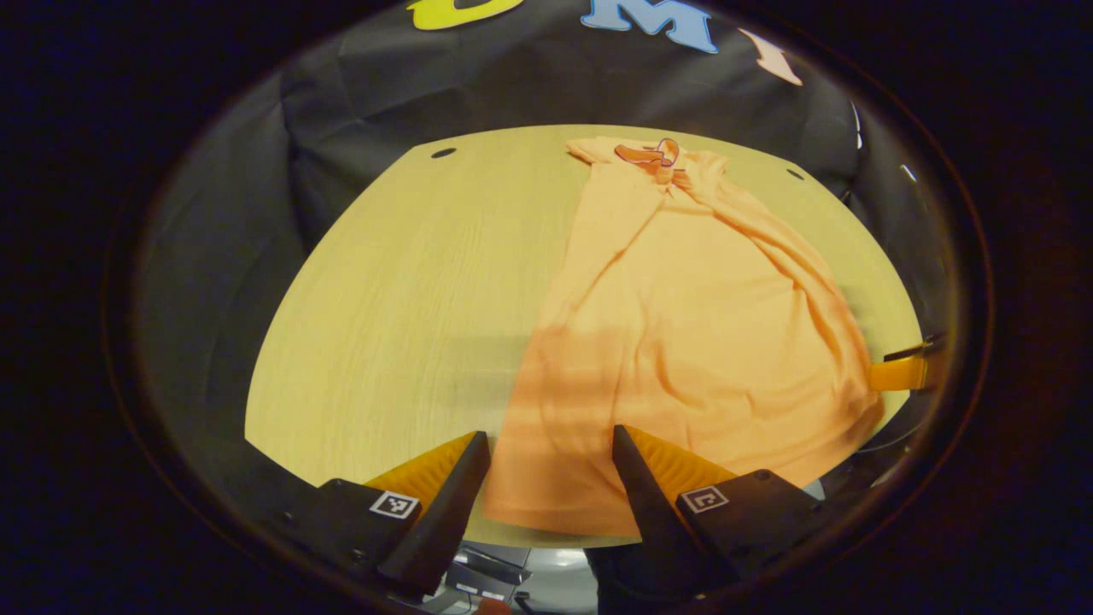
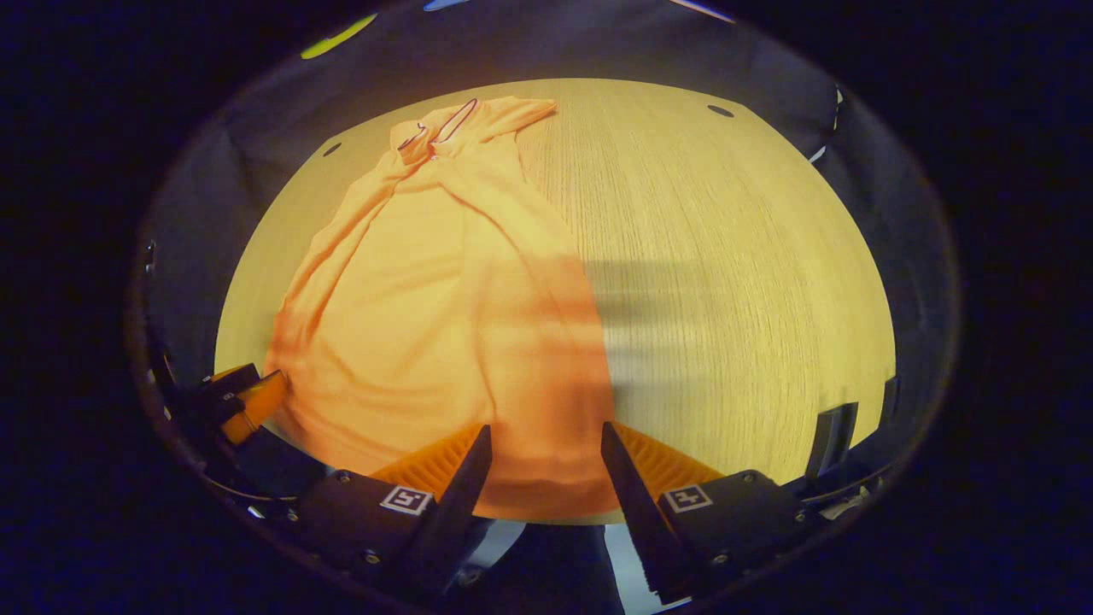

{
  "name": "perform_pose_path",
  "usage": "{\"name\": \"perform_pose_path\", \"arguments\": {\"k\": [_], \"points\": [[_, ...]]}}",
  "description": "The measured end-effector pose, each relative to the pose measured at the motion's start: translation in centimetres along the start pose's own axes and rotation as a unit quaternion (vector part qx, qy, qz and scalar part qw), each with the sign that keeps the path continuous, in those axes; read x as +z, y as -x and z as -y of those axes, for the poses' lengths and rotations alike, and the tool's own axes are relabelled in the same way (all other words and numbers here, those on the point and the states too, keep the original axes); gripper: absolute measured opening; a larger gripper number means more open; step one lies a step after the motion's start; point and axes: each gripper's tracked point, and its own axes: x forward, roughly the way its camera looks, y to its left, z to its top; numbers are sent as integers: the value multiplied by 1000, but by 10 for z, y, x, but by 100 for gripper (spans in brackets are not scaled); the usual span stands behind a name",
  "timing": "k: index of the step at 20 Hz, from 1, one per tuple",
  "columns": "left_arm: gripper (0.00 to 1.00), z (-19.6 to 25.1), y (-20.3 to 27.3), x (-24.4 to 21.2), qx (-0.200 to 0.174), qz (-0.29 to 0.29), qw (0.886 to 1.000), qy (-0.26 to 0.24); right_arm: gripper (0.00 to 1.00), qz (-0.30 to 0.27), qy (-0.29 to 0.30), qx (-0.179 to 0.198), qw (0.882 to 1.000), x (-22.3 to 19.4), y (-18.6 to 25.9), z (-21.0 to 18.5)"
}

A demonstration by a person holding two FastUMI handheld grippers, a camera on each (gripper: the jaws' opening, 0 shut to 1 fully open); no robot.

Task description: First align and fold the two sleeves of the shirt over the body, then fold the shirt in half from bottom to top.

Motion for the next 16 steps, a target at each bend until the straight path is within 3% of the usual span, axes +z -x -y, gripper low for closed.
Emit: {"name": "perform_pose_path", "arguments": {"k": [9, 10, 12, 14, 16], "points": [[96, 5, -5, 4, 4, -11, 1000, -8, 82, -29, 49, -19, 998, -18, -15, -5], [92, 6, -6, 5, 3, -11, 1000, -5, 83, -36, 63, -26, 997, -19, -15, -5], [96, 7, -7, 5, 1, -14, 1000, 1, 83, -37, 72, -28, 996, -18, -15, -6], [94, 10, -8, 5, -10, -13, 1000, 13, 84, -38, 67, -28, 997, -19, -16, -6], [84, 16, -8, 4, -18, -18, 1000, 7, 83, -42, 75, -23, 996, -20, -18, -10]]}}
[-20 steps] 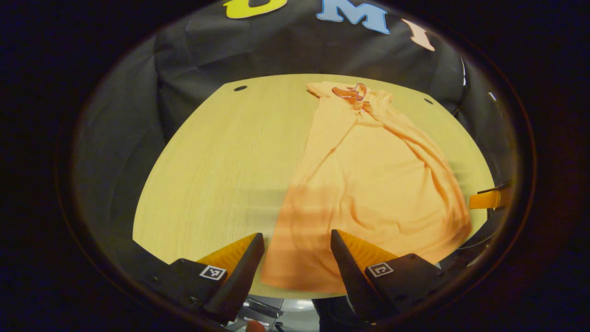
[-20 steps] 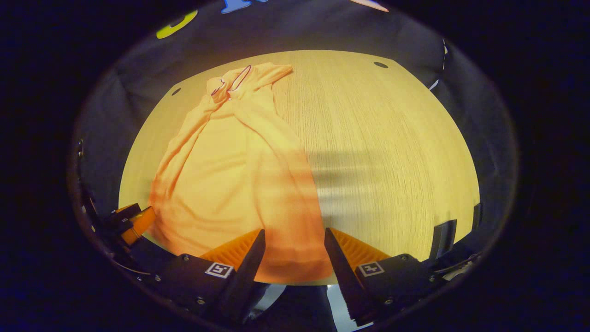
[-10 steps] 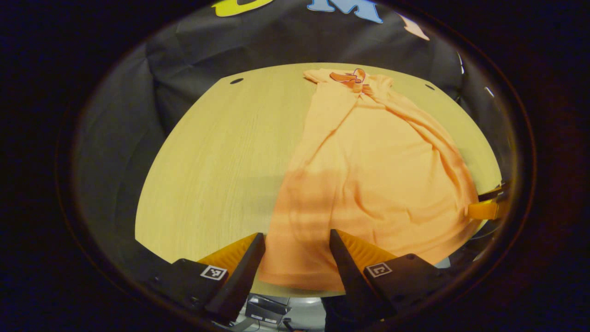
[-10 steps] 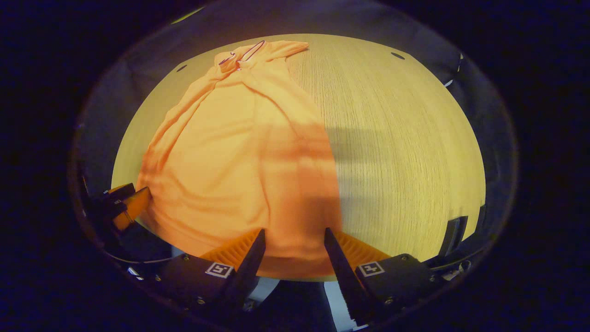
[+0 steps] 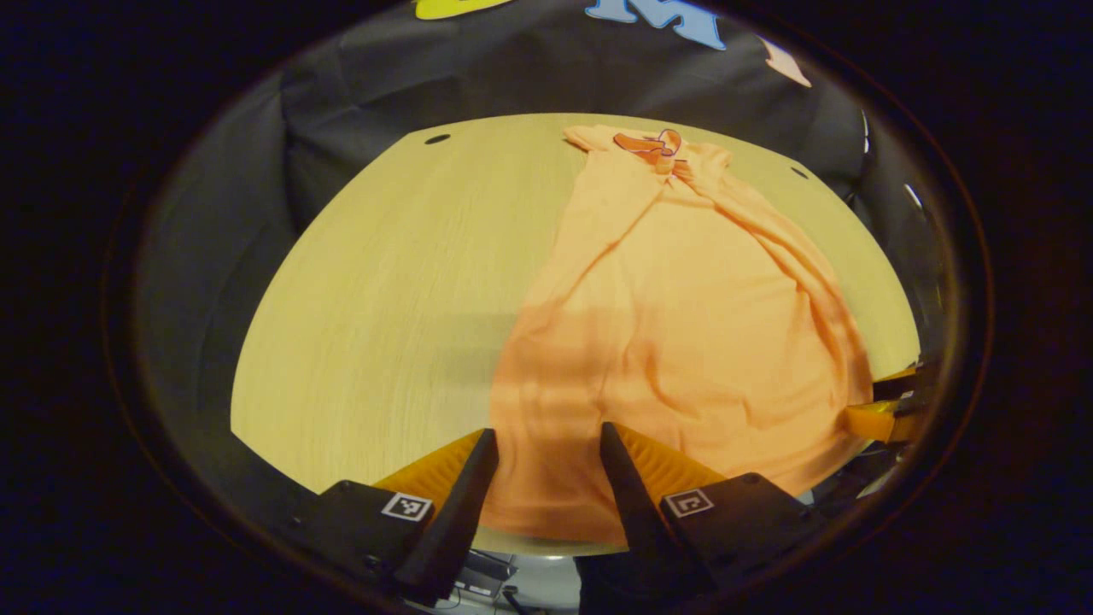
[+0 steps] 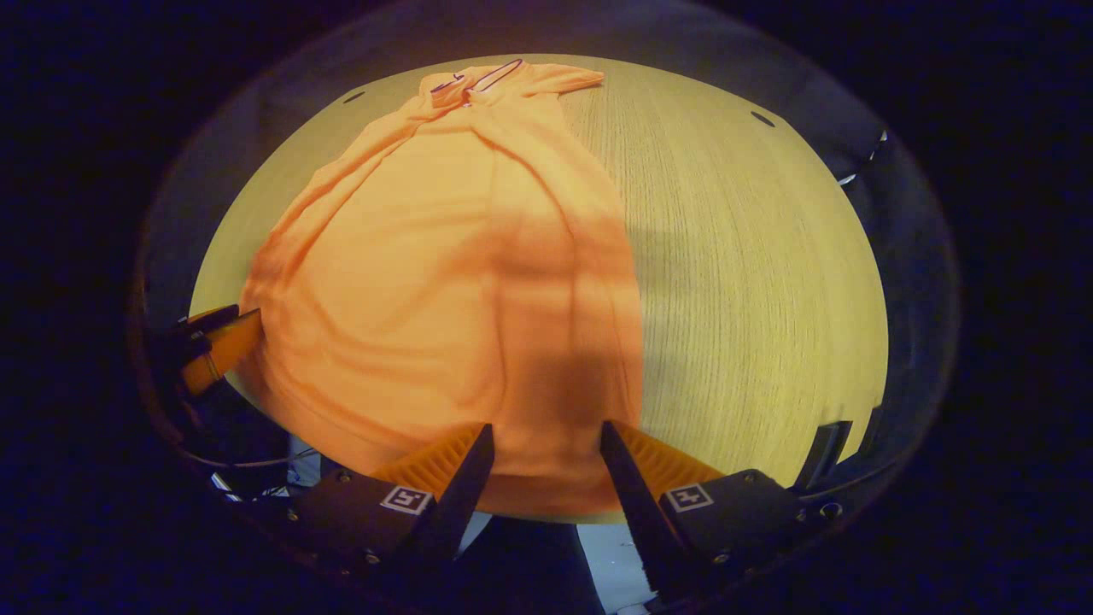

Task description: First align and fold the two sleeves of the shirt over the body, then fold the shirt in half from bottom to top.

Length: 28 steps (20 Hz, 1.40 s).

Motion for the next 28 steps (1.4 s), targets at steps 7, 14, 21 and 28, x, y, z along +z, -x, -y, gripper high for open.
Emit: {"name": "perform_pose_path", "arguments": {"k": [7, 14, 21, 28], "points": [[7, 16, -6, 10, 19, 10, 999, -34, 8, -2, 25, 15, 1000, 8, 0, -12], [6, 19, -4, 15, -4, 0, 1000, -26, 0, 8, 14, 25, 1000, 10, 3, -13], [6, 16, 3, 68, -15, 36, 999, -14, 0, 75, -16, 32, 997, 71, 31, -10], [6, -1, -12, 187, -7, 106, 994, 6, 0, 150, -45, 43, 987, 189, 46, -3]]}}
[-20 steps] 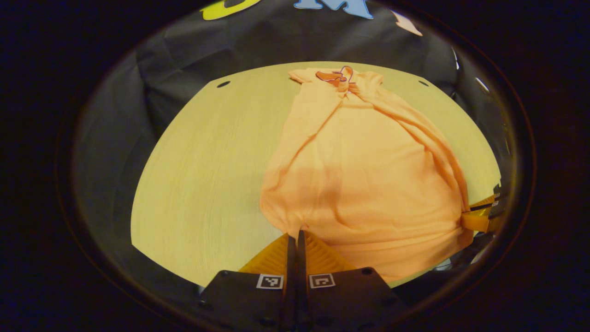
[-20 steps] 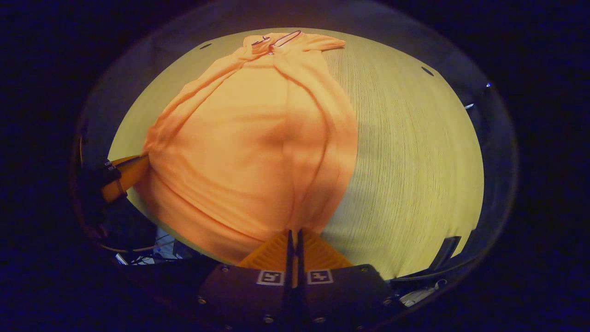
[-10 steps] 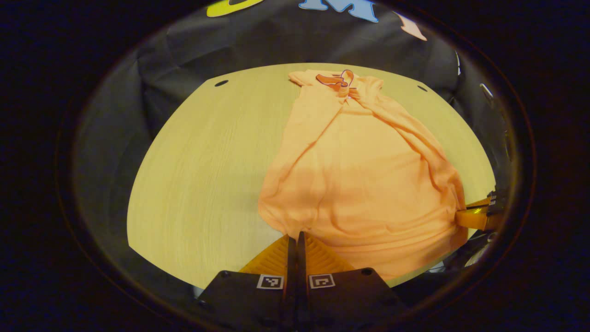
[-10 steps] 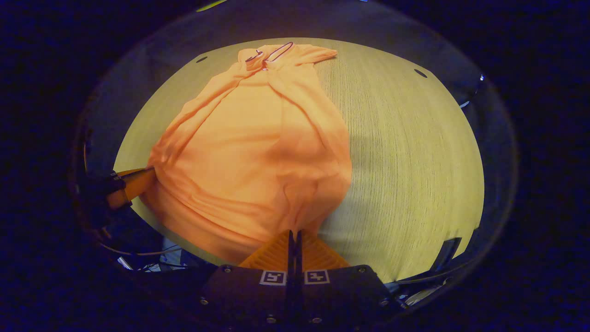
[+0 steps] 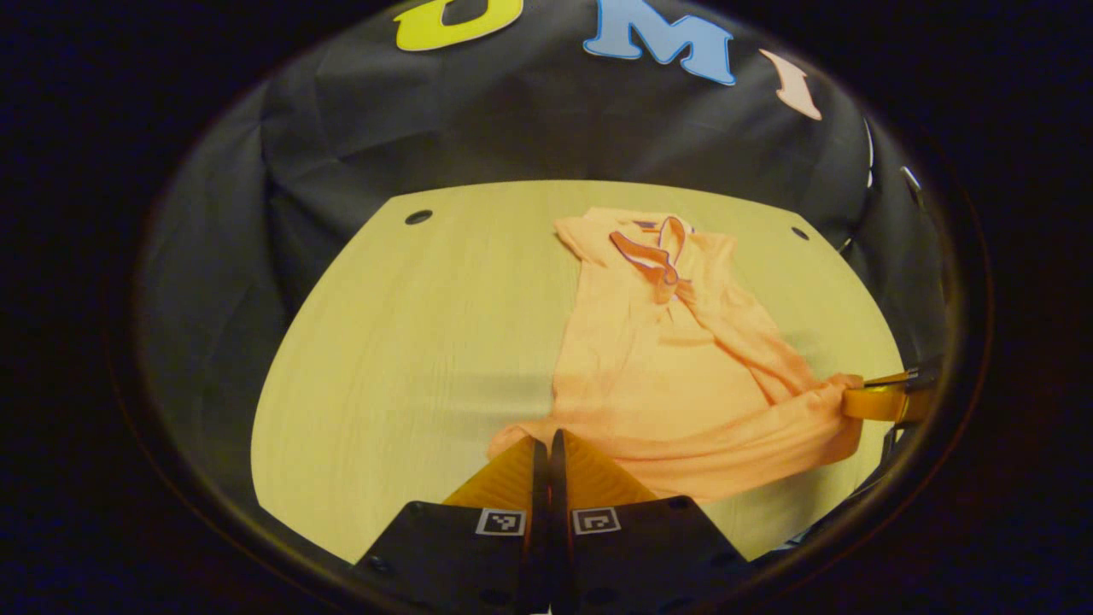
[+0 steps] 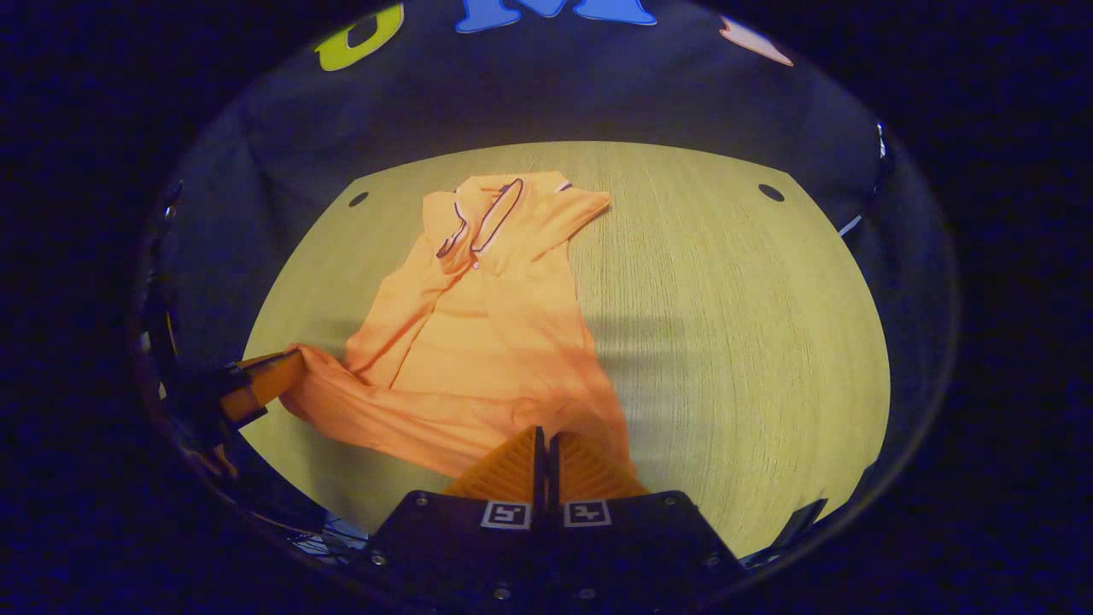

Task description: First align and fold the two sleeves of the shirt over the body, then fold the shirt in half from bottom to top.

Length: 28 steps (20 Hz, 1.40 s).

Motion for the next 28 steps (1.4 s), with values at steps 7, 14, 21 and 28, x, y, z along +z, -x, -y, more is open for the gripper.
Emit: {"name": "perform_pose_path", "arguments": {"k": [7, 14, 21, 28], "points": [[6, 1, -53, 113, -2, 58, 998, 0, 0, 51, 4, -6, 999, 111, -29, 13], [5, 1, -110, 201, -5, 88, 996, 5, 0, 90, 3, -11, 996, 203, -57, 26], [5, 6, -156, 273, -5, 121, 993, 2, 0, 127, 3, -17, 992, 284, -86, 41], [6, 16, -193, 307, -8, 140, 990, 0, 0, 152, -11, -23, 988, 332, -120, 60]]}}
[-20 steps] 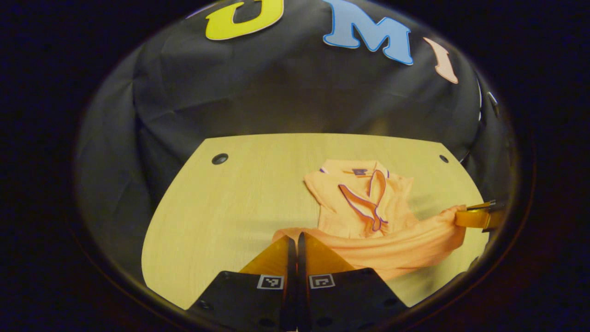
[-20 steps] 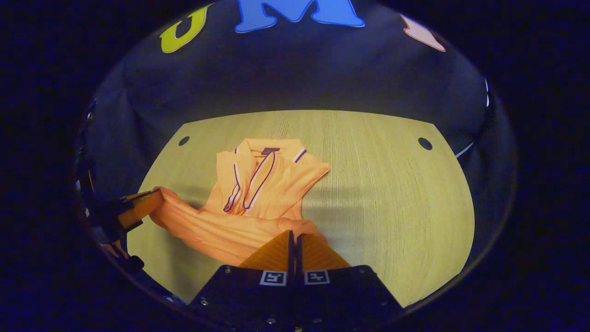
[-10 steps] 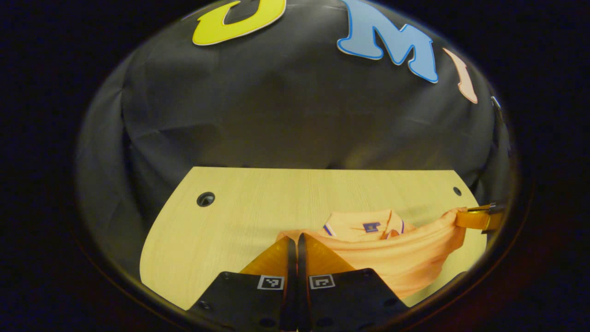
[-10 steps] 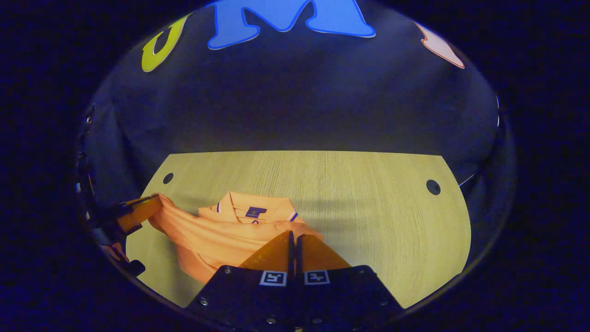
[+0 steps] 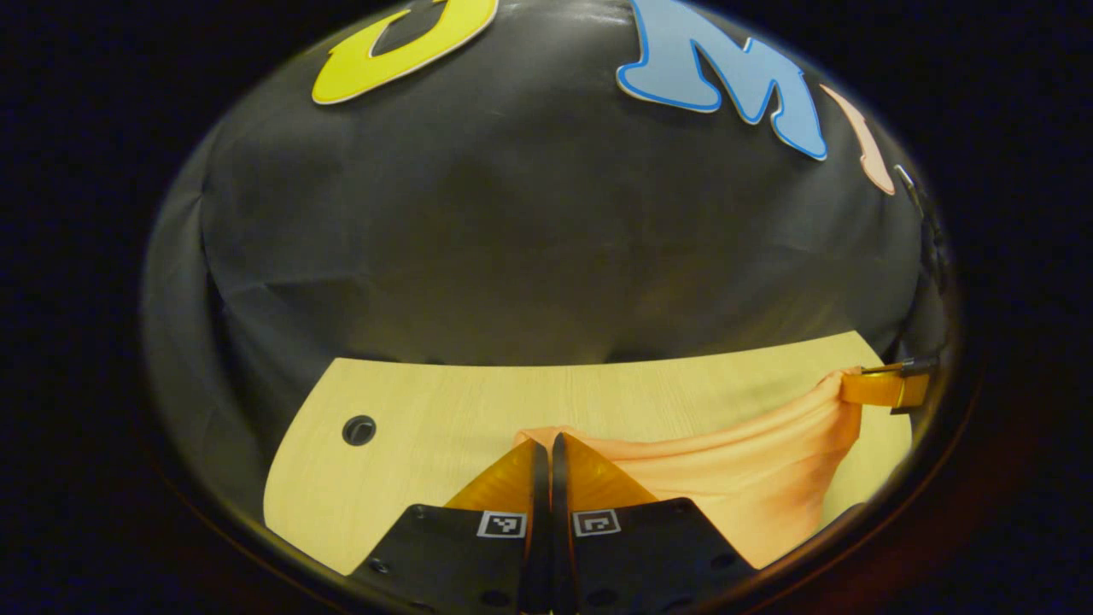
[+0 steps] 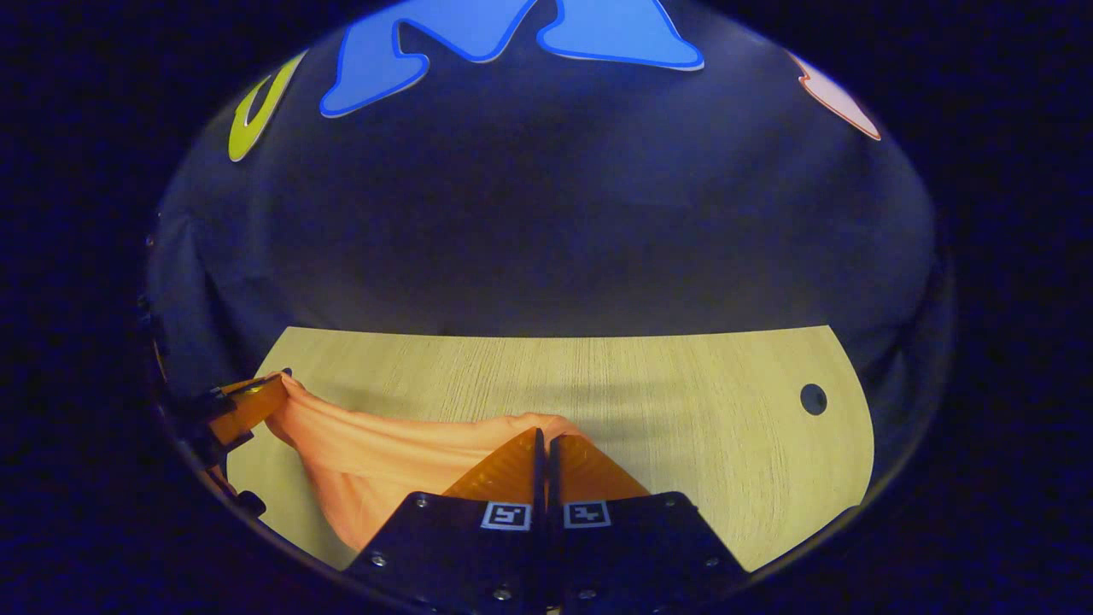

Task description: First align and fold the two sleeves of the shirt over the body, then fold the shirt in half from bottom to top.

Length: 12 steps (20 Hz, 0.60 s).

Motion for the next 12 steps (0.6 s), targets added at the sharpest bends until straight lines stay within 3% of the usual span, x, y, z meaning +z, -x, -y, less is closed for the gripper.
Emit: {"name": "perform_pose_path", "arguments": {"k": [12], "points": [[5, -12, -65, -53, 22, -28, 999, 12, 0, -20, 24, -1, 999, -31, -58, 0]]}}
